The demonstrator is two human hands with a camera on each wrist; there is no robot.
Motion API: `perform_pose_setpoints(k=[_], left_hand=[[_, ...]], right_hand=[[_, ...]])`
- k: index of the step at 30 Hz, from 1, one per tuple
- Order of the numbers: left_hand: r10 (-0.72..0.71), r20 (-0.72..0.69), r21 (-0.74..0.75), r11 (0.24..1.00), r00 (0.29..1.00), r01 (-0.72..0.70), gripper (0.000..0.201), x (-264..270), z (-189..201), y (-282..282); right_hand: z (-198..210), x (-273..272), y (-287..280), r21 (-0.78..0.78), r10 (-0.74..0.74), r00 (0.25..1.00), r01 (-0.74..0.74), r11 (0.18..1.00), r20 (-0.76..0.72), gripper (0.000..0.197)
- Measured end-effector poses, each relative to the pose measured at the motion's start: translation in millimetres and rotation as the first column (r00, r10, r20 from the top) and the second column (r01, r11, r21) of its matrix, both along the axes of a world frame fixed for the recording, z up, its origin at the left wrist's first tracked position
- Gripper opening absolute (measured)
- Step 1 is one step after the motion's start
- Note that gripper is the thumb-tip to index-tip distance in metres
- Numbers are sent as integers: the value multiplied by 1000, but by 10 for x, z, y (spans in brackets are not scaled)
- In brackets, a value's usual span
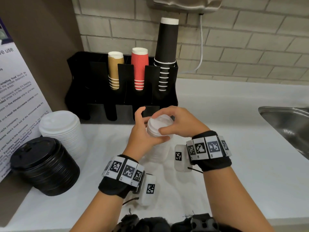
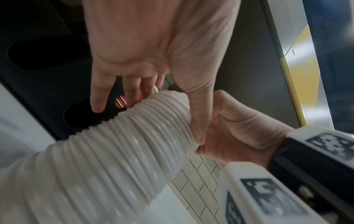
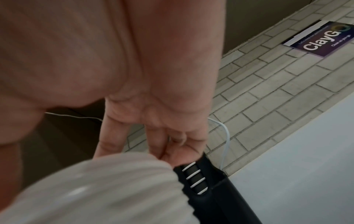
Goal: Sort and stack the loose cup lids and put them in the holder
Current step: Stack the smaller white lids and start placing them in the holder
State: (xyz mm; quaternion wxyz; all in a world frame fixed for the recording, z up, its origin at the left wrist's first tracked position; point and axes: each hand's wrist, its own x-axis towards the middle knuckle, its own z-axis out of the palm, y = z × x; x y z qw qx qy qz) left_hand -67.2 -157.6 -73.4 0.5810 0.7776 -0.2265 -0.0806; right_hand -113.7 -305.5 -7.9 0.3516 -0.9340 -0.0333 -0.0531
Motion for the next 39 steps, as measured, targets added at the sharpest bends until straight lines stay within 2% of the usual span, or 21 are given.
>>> perform_pose_setpoints(k=[3,5,7,9,11,14,16,20,22,25,28,35,39], left_hand=[[-102,-100,73,991,990,109,120,34,52,98],[-66,-222,173,979,973,106,115,73,107,197],[10,-375,272,957,927,99,101,110,120,261],[8,-507,286,945,862,160,90,107,94,275],[-51,-574,220,952,817,214,81,90,48,225],[-86,-592,140,968,801,207,59,78,16,79],[-79,-612,90,981,787,169,53,108,30,-47],[-40,-666,40,995,745,89,81,171,13,-266],[-28,-664,18,998,747,53,86,177,18,-344],[11,-670,-13,1000,743,-27,85,186,20,-421],[10,-672,-26,999,741,-36,83,192,6,-423],[91,-600,-37,989,794,-141,65,213,-25,-153],[106,-579,-40,987,808,-158,55,210,-12,6]], right_hand=[[-43,8,-19,-17,-16,998,15,1000,-61,47],[-48,8,-38,4,-34,998,34,999,-59,46],[-39,11,-61,15,-35,998,36,999,-52,43],[-33,21,-75,1,-24,998,24,1000,-64,42],[-35,37,-94,-4,-26,997,26,1000,-70,41],[-31,83,-167,-11,-58,996,57,998,-61,39],[-19,140,-273,-5,-99,994,98,995,-49,37],[-9,273,-516,-4,-173,983,173,985,-56,37],[-11,339,-586,-17,-165,985,165,986,-55,37],[4,427,-625,-37,-135,989,133,990,-56,37],[25,470,-641,-64,-108,989,102,993,-97,40],[120,509,-627,-152,-100,969,67,986,-227,56],[128,538,-587,-210,-109,968,61,976,-225,61]])
